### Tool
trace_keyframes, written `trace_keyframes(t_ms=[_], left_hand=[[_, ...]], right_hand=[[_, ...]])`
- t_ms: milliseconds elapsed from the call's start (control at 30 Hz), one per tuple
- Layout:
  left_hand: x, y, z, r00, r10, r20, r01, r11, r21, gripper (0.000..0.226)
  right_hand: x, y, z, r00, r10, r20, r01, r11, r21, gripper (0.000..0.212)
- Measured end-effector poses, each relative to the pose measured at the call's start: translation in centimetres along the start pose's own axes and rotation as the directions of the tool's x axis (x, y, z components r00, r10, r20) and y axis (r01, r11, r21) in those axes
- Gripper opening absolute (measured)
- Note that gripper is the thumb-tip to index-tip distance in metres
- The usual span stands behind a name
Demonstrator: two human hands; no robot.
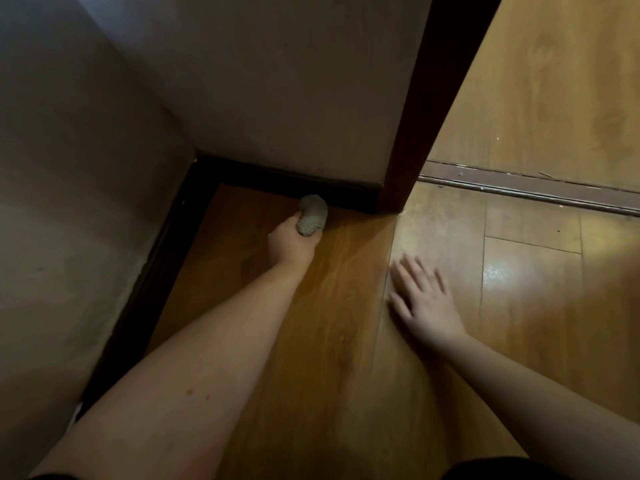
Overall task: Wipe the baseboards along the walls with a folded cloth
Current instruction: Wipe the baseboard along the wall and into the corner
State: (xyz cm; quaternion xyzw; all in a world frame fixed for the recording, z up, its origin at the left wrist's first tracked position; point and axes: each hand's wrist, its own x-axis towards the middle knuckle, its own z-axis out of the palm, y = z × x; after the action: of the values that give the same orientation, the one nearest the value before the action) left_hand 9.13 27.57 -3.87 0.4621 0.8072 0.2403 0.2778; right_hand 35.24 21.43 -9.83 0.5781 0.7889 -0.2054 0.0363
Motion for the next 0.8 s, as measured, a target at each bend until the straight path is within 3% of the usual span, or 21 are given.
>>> trace_keyframes(t_ms=[67, 167, 367, 567, 667, 733, 800], left_hand=[[0.0, 0.2, 0.4, 1.000, -0.018, 0.009, 0.018, 1.000, 0.010, 0.049], [0.2, 1.0, 1.8, 0.999, -0.032, -0.009, 0.032, 0.999, -0.013, 0.048], [-0.7, 4.2, 5.8, 0.991, -0.134, -0.032, 0.131, 0.988, -0.083, 0.033], [-3.4, 5.9, 9.0, 0.997, 0.000, -0.072, -0.003, 0.999, -0.042, 0.043], [-3.1, 5.1, 8.8, 0.982, 0.175, 0.076, -0.183, 0.975, 0.128, 0.053], [-3.0, 4.7, 8.3, 0.951, 0.235, 0.200, -0.263, 0.957, 0.123, 0.059], [-2.7, 4.7, 7.8, 0.947, 0.224, 0.233, -0.246, 0.967, 0.072, 0.060]], right_hand=[[-1.7, 2.3, -0.1, 0.998, 0.066, 0.000, -0.065, 0.995, -0.079, 0.067], [-3.4, 4.4, 0.1, 0.999, 0.041, 0.011, -0.038, 0.983, -0.181, 0.066], [-3.4, 4.8, 0.5, 1.000, 0.019, -0.016, -0.022, 0.983, -0.185, 0.065], [-3.3, 4.7, 0.5, 1.000, 0.007, -0.021, -0.010, 0.986, -0.164, 0.066], [-3.2, 4.9, 0.4, 1.000, -0.005, -0.029, 0.001, 0.988, -0.152, 0.066], [-3.3, 5.0, 0.5, 1.000, -0.012, -0.026, 0.008, 0.988, -0.153, 0.066], [-3.4, 5.0, 0.6, 1.000, -0.011, -0.025, 0.007, 0.988, -0.153, 0.065]])
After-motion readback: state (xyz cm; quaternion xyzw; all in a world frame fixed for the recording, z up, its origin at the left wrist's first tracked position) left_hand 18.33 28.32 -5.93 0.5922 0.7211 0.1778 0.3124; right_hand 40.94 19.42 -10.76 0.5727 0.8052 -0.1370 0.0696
